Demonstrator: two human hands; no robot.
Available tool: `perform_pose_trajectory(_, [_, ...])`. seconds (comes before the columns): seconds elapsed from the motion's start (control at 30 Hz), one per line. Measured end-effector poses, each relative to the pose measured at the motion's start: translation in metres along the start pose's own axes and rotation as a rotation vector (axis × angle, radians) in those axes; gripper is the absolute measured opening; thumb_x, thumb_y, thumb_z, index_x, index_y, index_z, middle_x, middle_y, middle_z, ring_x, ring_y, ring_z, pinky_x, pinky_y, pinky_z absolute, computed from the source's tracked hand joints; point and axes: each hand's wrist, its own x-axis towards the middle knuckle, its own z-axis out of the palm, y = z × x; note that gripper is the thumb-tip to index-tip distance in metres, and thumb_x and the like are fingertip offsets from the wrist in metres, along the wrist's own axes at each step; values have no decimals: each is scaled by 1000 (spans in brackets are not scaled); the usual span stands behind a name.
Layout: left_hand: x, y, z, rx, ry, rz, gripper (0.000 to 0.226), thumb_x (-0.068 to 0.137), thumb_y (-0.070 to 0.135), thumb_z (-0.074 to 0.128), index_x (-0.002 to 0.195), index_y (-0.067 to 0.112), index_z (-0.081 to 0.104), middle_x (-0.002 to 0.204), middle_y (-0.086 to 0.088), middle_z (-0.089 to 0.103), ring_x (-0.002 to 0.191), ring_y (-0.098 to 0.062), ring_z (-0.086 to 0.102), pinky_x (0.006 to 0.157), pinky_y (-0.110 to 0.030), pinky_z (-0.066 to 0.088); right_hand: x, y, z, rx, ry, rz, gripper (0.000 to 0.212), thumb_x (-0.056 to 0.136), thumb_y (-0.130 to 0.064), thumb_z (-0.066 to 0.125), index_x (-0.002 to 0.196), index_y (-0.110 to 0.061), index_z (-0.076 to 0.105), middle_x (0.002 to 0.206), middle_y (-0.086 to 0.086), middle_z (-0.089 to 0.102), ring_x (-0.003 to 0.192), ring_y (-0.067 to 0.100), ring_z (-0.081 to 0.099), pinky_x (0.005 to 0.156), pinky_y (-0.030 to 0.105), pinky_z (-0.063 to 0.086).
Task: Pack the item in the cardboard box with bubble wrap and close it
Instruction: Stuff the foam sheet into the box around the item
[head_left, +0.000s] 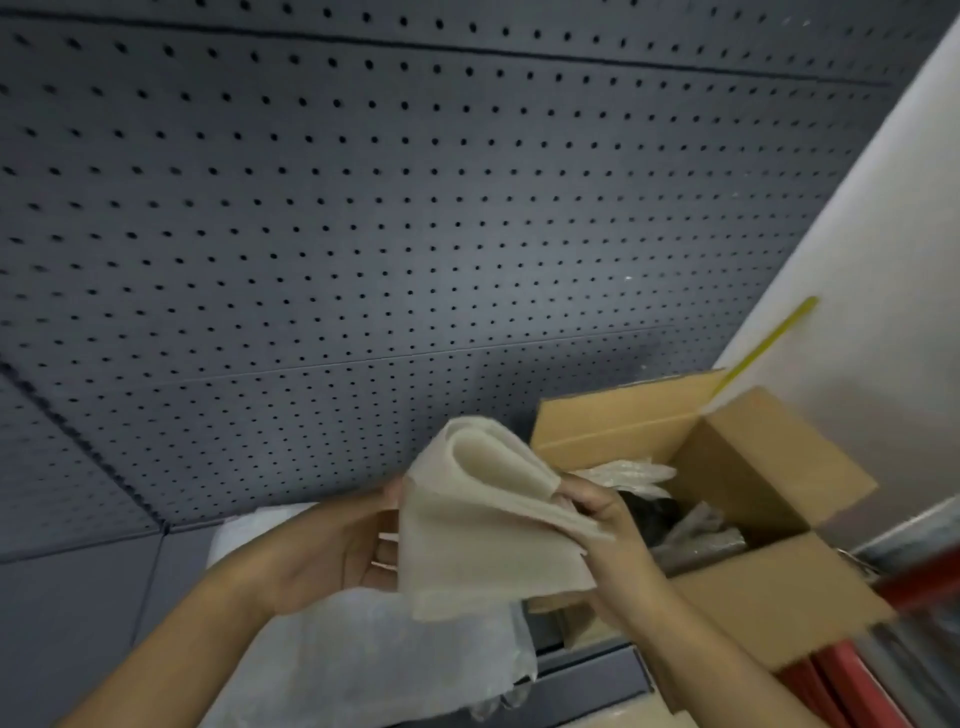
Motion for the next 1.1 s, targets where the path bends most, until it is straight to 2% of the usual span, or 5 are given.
perform_pose_trajectory(0.3, [81, 6, 81, 368, -37, -147, 53, 81, 30, 73, 130, 27, 53, 125, -5, 66, 112, -27, 65, 93, -53, 53, -12, -7, -103, -502, -5, -342, 14, 83, -27, 67, 72, -22, 74, 113, 8, 61, 111, 25, 59, 94, 43, 49])
perform_pose_trajectory(0.5, [150, 2, 132, 657, 202, -9, 60, 68, 39, 82, 120, 35, 55, 117, 2, 65, 106, -13, 65, 89, -38, 57, 11, -42, -221, -141, -270, 212, 16, 86, -9, 57, 86, -6, 73, 128, 2, 61, 126, 24, 51, 103, 41, 44])
perform_pose_trajectory(0.67, [216, 5, 203, 976, 238, 181, 56, 78, 30, 75, 122, 35, 41, 115, 18, 55, 104, 4, 54, 82, -19, 52, 29, -72, -265, -1055, -296, 55, 57, 81, -39, 69, 131, -29, 42, 130, -16, 51, 111, -12, 47, 92, 1, 34])
perform_pose_trajectory(0.8, [264, -7, 223, 1100, 391, 304, 60, 82, 25, 71, 127, 33, 32, 121, 12, 47, 109, -5, 51, 88, -22, 48, 51, -63, -280, -1457, -220, 117, 56, 91, -42, 52, 139, -20, 35, 129, 5, 56, 112, 21, 55, 92, 27, 41])
perform_pose_trajectory(1.1, [282, -92, 178, 1478, 226, -191, 78, 84, 37, 65, 148, 32, 22, 158, 5, 19, 144, -19, 18, 119, -40, 20, 74, 20, -287, -1555, 4, 323, 63, 95, -20, 46, 147, -14, 11, 135, 13, 47, 110, 25, 58, 88, 33, 49])
